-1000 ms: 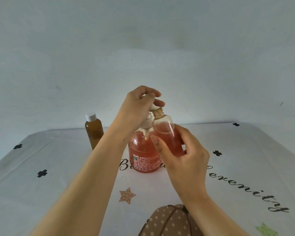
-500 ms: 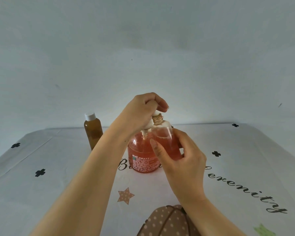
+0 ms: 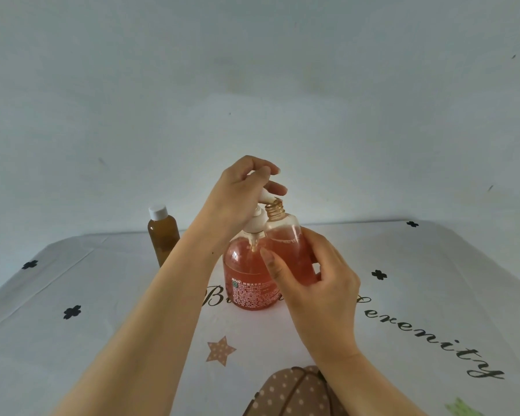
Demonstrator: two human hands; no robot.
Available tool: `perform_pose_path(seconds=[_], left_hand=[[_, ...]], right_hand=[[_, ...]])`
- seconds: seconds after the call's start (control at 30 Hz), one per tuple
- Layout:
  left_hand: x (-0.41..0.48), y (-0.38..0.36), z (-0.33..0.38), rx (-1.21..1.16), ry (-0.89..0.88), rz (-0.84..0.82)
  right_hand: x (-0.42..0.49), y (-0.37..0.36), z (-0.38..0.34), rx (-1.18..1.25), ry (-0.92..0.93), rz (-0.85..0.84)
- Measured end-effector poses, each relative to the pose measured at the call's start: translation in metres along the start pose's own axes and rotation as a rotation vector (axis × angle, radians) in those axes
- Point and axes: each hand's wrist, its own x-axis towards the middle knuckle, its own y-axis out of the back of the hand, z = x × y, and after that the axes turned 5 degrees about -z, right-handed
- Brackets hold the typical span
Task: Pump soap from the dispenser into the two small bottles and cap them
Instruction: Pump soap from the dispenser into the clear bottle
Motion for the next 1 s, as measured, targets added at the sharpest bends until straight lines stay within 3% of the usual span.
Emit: perform_pose_path(seconds=[0.67,1.0], left_hand=[[0.000,-0.005,-0.001,-0.005,-0.009,0.052],[0.001,-0.006,-0.007,0.042,-0.021,-0.058]], right_hand=[[0.002,0.000,-0.005,0.008,-0.012,0.002],[0.000,-0.001,0.000,-0.001,-0.011,-0.012]])
